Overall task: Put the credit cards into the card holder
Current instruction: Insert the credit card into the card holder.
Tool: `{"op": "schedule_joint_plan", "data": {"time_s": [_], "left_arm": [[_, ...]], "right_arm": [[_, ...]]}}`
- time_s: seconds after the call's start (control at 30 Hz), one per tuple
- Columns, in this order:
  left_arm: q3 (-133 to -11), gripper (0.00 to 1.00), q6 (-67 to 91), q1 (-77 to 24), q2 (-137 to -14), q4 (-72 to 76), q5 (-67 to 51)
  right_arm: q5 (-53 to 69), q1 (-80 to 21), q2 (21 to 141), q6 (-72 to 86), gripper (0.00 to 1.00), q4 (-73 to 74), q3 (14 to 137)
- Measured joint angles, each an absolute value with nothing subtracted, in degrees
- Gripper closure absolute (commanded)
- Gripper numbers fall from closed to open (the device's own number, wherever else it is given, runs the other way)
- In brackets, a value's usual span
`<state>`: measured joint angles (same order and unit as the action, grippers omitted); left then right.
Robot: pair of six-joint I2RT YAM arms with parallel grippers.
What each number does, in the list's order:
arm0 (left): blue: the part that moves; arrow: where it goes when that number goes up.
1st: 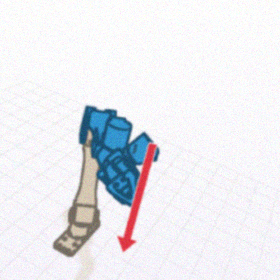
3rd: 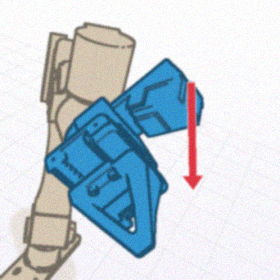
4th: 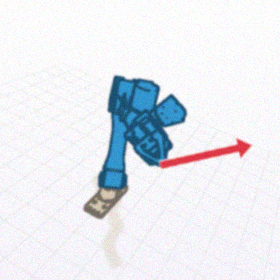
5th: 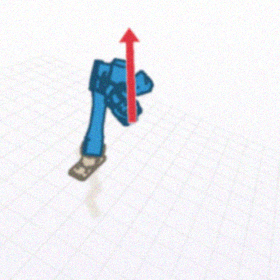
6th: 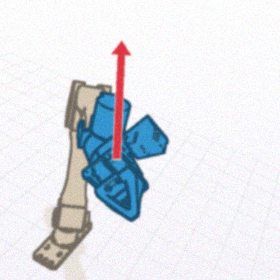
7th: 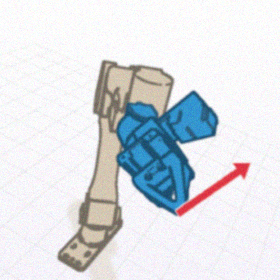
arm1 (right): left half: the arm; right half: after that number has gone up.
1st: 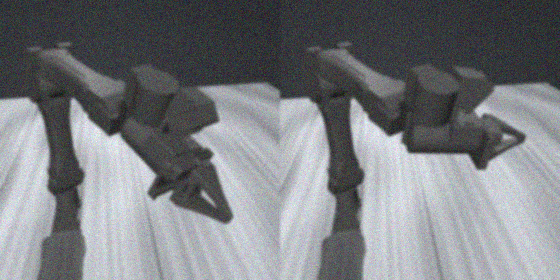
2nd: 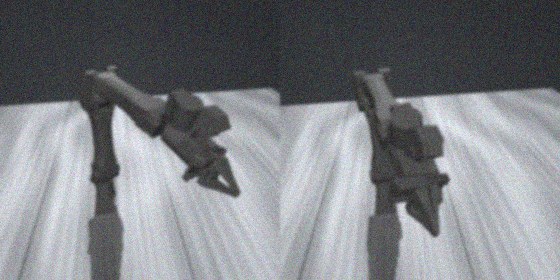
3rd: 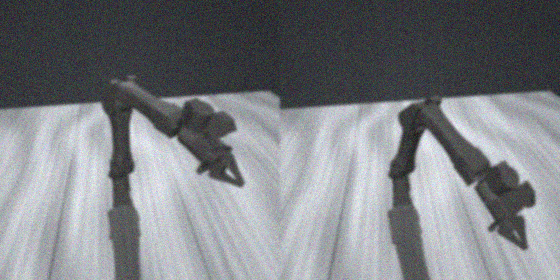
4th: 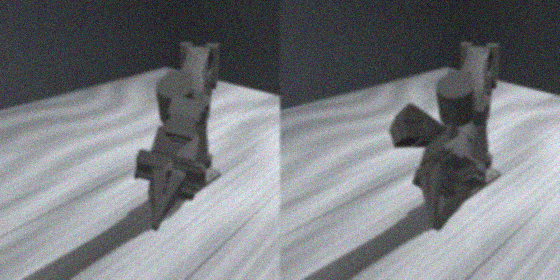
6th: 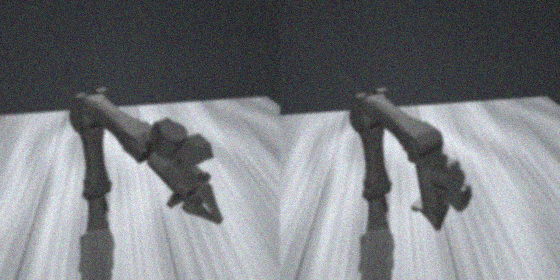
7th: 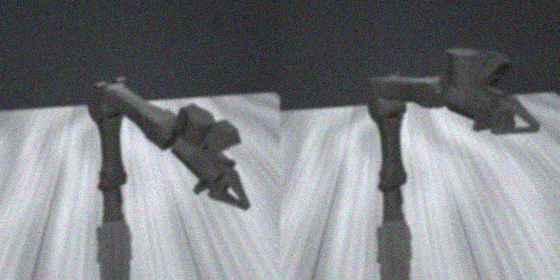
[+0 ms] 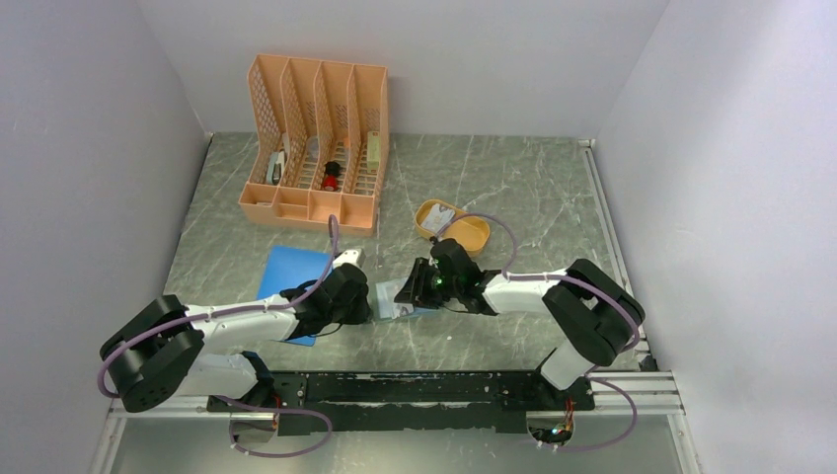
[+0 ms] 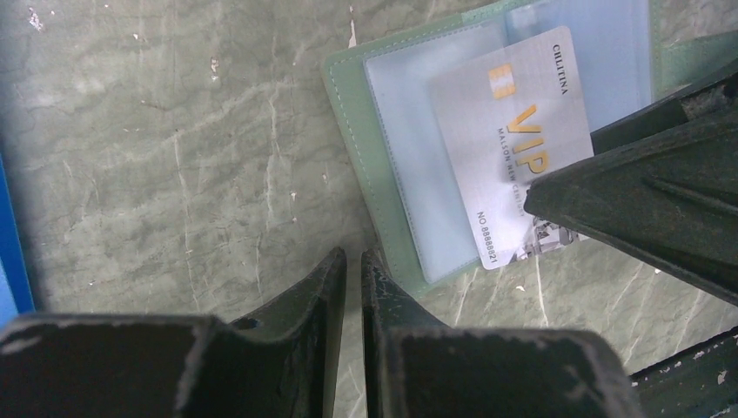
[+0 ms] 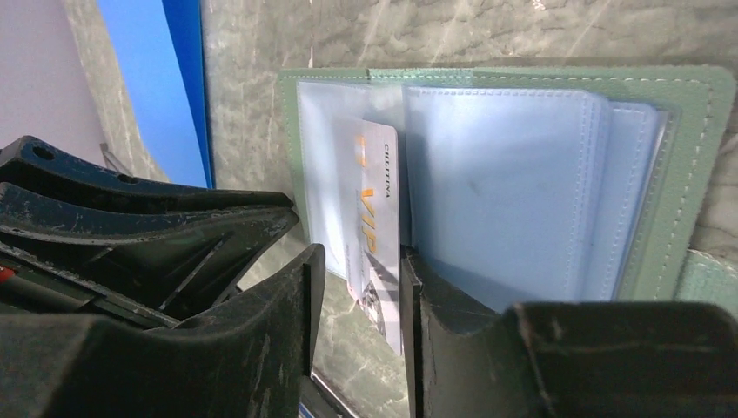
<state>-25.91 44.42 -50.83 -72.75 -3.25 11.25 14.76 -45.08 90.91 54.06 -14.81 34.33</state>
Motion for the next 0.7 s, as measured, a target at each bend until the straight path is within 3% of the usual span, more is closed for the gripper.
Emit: {"op": "schedule_joint_plan", "data": {"time_s": [0.23,0.7], "left_arm": [[-25.8,0.82,44.4,-50.8,-72.6,-3.1,11.2],[-26.9,0.82,44.8,-50.8,-69.3,-4.3,11.3]], "right_arm": [[13.6,-45.1,90.1,54.3,0.86,-13.7,33.8],[13.2,-45.1,90.0,55.3,1.00,-16.1,32.8]]}}
